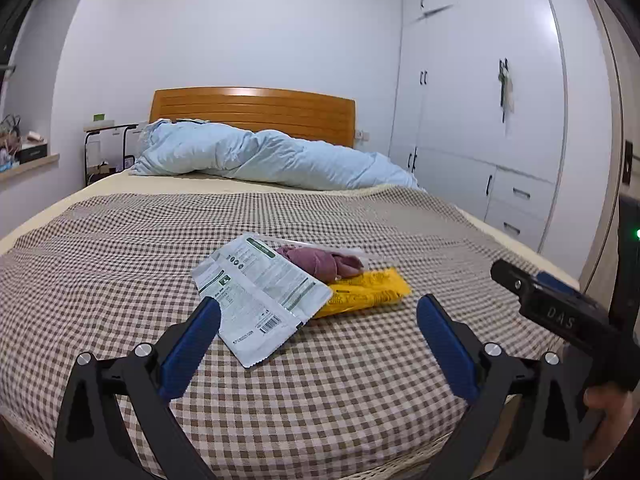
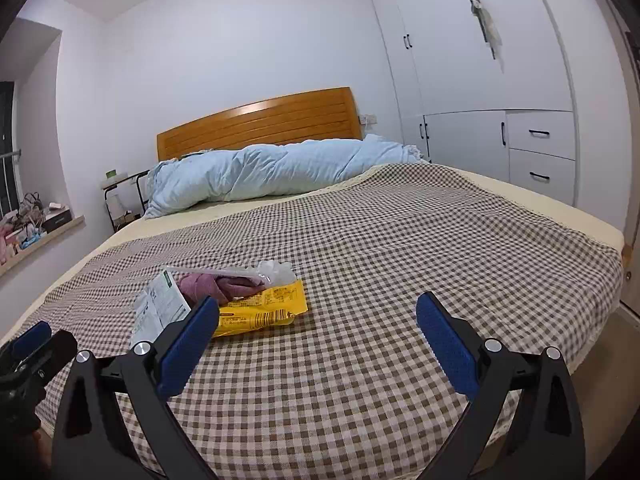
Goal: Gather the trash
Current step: 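Grasp the clear plastic straw on the bed with the right tool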
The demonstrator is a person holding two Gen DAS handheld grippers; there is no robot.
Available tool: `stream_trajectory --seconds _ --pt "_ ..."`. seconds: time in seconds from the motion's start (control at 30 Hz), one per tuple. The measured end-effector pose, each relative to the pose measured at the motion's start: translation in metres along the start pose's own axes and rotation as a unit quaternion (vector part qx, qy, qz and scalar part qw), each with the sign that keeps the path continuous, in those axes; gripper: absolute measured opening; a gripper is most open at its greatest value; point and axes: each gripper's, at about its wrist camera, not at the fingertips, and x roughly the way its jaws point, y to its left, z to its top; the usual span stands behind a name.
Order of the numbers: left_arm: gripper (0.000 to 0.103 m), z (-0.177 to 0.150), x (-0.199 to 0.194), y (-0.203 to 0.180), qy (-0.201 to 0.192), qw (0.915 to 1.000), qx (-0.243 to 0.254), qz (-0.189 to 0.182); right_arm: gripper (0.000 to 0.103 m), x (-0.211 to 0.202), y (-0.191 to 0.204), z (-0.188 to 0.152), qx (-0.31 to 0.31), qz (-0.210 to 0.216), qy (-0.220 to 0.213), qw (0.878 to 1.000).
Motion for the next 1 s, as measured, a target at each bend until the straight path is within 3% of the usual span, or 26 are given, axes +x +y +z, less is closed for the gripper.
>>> stream_trajectory --seconds 0.27,0.57,1.0 --pt "0.095 0.001 0.017 0.006 0.013 0.9998 -0.014 0.004 0.095 0.02 -0.001 -0.006 0.021 0.014 0.029 0.999" --pt "0.095 0.002 0.033 0.02 0.04 0.998 -0.046 -0.02 0.095 0.032 0.018 -0.011 -0.007 0.028 0.059 0.998" --pt "0.095 0.022 0.05 0.044 0.036 0.9973 -0.063 0.008 0.095 0.047 0.033 -0.013 -0.018 0.032 0.077 0.996"
